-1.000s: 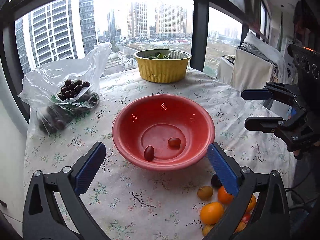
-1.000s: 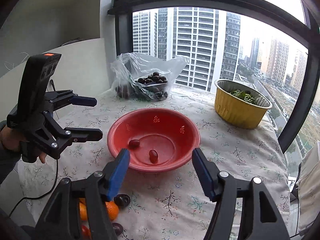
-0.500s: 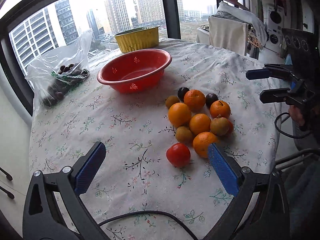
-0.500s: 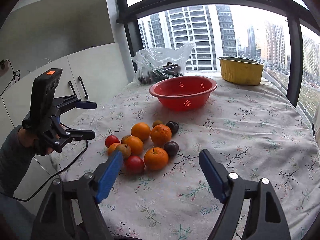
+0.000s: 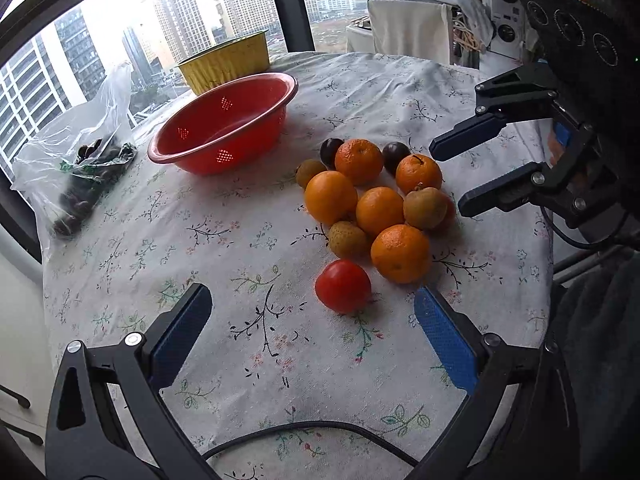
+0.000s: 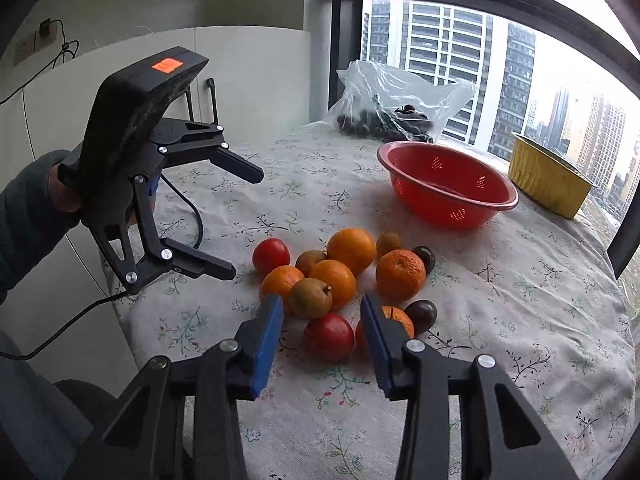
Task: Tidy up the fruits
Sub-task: 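Move both grippers back to the fruit pile, then grasp a red tomato with the left gripper while the right gripper grasps a small brown pear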
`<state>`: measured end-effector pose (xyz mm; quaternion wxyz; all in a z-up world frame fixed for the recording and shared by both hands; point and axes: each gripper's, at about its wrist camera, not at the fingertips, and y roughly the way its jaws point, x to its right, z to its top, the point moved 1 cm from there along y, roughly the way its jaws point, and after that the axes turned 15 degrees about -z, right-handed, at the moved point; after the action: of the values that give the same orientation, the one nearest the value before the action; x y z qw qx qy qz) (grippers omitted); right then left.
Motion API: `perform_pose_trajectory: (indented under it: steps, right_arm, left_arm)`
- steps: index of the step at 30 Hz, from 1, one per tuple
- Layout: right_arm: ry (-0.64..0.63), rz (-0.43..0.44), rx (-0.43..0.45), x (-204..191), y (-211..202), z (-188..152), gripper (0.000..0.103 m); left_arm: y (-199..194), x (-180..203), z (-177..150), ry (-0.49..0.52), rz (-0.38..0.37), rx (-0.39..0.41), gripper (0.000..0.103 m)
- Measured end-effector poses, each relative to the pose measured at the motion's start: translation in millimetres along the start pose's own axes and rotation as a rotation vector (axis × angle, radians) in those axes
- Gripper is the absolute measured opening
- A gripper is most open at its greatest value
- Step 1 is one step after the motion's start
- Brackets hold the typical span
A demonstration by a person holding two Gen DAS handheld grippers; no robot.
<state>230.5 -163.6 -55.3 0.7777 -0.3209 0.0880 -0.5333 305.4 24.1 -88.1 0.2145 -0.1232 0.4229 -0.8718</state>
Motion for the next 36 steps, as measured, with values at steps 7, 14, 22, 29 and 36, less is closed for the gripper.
perform_pose_trajectory:
  steps: [7, 14, 22, 29, 36]
  right_arm:
    - [-0.074, 0.018, -0.050, -6.4, 15.3, 8.6, 0.043]
    - [-0.084, 0.047, -0.086, -8.6, 26.7, 7.4, 0.043]
    - [-0.095, 0.092, -0.111, -10.5, 32.4, 6.5, 0.037]
    - [-0.087, 0.120, -0.109, -10.5, 32.5, 6.7, 0.030]
    - [-0.070, 0.130, -0.106, -9.5, 31.1, 6.4, 0.030]
  left_arm:
    - [5.8, -9.2, -1.5, 0.004, -0.038, -0.017, 0.099]
    - [19.0, -10.2, 1.7, 0.026, -0.075, -0.049, 0.092]
    - [25.9, -10.3, 5.4, 0.030, -0.145, -0.075, 0.064]
    - [31.1, -11.0, 6.2, 0.029, -0.179, -0.082, 0.049]
    - [34.0, -8.3, 1.1, 0.026, -0.197, -0.090, 0.038]
